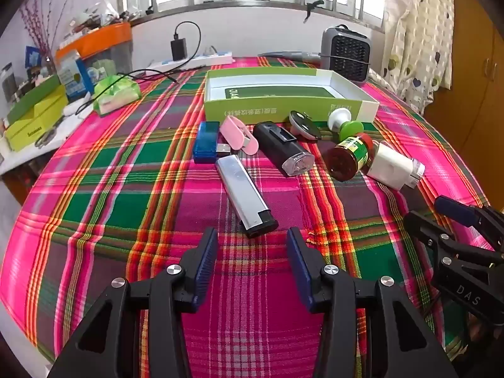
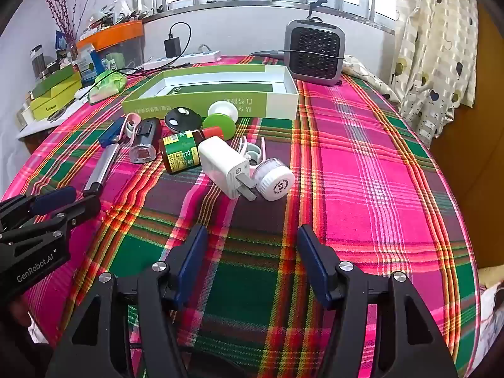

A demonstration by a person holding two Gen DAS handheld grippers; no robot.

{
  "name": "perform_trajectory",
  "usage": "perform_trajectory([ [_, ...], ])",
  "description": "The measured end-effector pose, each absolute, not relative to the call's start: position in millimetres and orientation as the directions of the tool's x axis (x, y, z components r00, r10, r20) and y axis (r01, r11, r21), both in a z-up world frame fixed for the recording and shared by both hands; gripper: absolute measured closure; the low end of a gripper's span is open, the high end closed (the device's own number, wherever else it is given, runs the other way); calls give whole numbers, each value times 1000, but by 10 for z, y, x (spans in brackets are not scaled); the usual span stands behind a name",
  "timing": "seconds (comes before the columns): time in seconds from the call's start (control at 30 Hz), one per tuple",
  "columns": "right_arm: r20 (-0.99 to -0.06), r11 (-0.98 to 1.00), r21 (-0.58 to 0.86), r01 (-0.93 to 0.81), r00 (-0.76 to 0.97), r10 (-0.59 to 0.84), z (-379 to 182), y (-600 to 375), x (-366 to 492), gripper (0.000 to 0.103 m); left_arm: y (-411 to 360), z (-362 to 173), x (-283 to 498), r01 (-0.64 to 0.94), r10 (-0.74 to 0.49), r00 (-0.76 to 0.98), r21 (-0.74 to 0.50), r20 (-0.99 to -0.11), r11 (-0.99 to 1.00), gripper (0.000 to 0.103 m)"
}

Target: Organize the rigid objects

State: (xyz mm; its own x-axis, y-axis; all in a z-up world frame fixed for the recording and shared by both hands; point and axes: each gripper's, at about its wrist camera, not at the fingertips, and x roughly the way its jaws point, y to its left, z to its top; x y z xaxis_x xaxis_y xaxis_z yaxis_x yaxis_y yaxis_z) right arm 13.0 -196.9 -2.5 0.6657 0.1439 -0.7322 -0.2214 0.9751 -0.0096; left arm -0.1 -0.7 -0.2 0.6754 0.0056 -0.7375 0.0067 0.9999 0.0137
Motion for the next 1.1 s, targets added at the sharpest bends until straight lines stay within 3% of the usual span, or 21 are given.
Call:
perform_trajectory([
  [1.1, -732, 974, 1, -226, 664, 154, -28, -1968, 133, 43, -39, 6, -21, 10, 7, 684, 19, -730, 1000, 59],
])
